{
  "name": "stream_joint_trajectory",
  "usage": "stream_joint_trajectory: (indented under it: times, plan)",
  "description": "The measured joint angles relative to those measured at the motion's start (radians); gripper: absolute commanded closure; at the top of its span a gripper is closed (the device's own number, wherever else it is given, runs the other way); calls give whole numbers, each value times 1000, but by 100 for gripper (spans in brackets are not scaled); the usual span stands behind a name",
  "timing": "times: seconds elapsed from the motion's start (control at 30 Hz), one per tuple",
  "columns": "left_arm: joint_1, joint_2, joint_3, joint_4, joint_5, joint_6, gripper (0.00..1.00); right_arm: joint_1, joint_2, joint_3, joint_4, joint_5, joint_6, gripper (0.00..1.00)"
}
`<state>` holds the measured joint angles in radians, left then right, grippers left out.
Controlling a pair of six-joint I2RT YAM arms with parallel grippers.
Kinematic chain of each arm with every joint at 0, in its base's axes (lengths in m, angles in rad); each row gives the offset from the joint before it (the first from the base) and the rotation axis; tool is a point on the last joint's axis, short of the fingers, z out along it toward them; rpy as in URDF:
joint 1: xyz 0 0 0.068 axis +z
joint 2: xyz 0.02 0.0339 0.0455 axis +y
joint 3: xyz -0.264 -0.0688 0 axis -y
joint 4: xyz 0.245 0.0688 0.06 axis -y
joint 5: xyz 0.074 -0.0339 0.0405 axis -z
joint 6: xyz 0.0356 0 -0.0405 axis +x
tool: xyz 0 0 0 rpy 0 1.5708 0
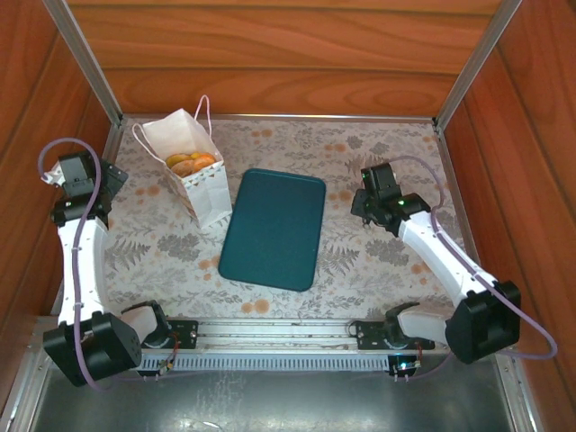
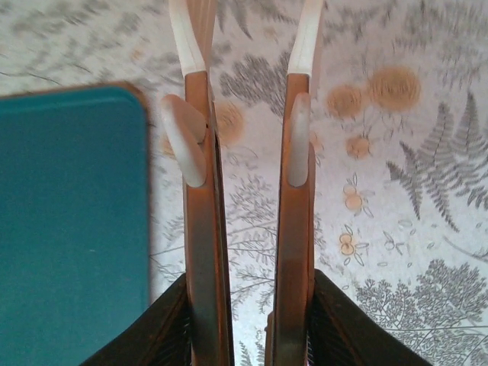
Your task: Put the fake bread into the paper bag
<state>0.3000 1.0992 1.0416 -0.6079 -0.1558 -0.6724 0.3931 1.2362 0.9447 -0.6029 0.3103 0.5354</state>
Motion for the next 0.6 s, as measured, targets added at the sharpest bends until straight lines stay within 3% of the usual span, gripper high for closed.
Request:
stream_joint_trajectory:
  times: [0.6]
  plan:
    - [-52, 64, -190, 136, 56, 105, 0, -119, 245, -56, 159, -154, 44, 62]
